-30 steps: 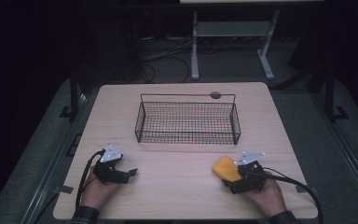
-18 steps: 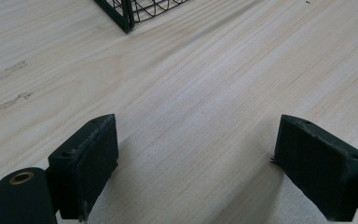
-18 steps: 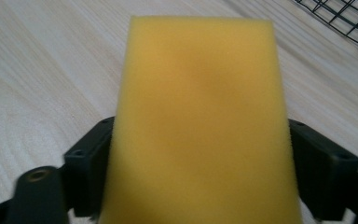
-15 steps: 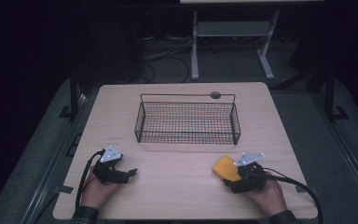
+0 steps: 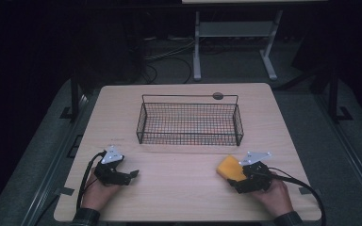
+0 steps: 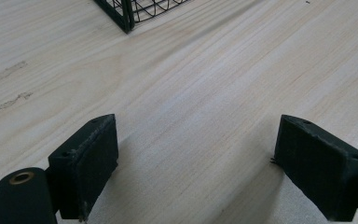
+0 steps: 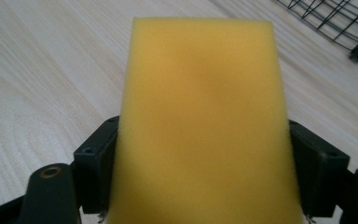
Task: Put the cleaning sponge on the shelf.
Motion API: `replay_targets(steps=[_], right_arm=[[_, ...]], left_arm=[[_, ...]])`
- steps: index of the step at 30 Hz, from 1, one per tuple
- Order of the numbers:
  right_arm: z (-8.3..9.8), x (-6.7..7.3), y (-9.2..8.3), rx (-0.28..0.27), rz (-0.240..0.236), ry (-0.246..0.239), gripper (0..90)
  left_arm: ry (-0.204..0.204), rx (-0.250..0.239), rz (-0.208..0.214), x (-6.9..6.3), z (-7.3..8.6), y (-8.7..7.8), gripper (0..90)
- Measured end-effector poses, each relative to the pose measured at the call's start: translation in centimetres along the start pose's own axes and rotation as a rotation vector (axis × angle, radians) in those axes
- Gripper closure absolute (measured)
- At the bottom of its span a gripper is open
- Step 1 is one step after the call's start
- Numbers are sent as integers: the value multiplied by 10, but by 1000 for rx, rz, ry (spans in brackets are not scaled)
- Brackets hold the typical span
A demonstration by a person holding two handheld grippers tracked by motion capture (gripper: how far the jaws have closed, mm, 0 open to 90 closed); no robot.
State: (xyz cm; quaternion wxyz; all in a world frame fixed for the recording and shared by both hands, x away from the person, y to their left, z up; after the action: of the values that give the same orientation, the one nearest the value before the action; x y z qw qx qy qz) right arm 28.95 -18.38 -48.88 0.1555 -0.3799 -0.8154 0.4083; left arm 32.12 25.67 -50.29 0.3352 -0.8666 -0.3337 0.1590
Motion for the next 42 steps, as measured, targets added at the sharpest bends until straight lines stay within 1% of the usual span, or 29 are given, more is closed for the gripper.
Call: replay_targets(steps=[10, 11, 17, 22, 27, 32, 33, 38, 42], right_arm=[[-2, -7, -7, -3, 0, -3, 228], [-2, -7, -9, -4, -3, 4, 228], [-3, -12, -17, -7, 0, -7, 228], [-4, -15, -23, -10, -2, -5, 228], [-7, -19, -31, -31, -11, 9, 229], [-9, -25, -36, -31, -1, 6, 229], [-9, -25, -38, -30, -5, 15, 229], [-12, -32, -44, -23, 7, 9, 229], [-17, -34, -50, -34, 12, 0, 229]], left_arm=[[0, 0, 0, 0, 0, 0, 127], [0, 0, 0, 0, 0, 0, 127], [0, 0, 0, 0, 0, 0, 127], [-2, -2, 0, 0, 0, 0, 127], [-4, -4, 0, 0, 0, 0, 127], [-3, -4, 1, 0, 0, 0, 127], [-3, -4, 1, 0, 0, 0, 126], [-3, -4, 2, 0, 0, 0, 127], [-3, -3, 3, 0, 0, 0, 126]])
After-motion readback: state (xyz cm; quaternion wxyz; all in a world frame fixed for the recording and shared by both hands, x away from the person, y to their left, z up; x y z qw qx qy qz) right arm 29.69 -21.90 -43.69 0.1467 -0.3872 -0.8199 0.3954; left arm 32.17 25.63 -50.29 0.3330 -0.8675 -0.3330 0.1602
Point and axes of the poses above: each handheld gripper's, and its own axes: y roughly forward along the jaws, z roughly out of its underside, x roughly to its left, the point moved 4 cm from there along y, roughly forward along the jaws, and after that the axes turned 5 degrees about z, right-handed, at the moved point
